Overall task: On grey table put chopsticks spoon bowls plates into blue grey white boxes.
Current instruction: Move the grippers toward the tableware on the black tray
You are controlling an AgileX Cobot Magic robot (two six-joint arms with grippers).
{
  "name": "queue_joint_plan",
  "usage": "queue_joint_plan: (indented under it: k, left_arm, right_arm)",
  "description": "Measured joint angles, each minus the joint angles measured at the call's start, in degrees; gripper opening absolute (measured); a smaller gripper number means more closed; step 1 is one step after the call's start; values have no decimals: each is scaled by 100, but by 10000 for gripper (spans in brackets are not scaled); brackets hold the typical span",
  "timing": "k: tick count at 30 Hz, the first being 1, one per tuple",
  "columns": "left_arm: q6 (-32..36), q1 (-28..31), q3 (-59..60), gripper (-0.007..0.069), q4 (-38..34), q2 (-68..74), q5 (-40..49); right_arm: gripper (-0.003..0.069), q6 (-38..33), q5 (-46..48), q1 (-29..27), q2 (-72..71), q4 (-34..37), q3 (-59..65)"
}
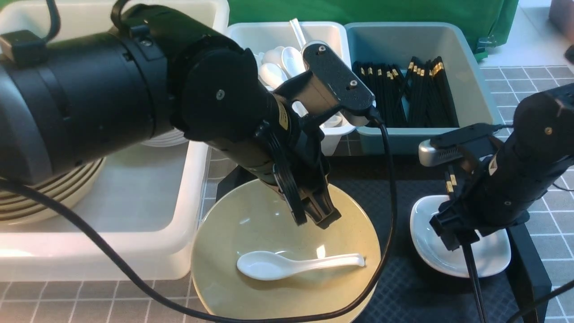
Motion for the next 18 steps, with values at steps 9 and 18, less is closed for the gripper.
queue_joint_plan:
  k: [9,18]
  left_arm:
    - [7,0,0,-8,0,23,0]
    - [9,0,0,-8,13,23,-4]
  right_arm:
    - [230,1,-66,0,84,-2,-7]
    - [146,-1,49,0,84,-2,-288]
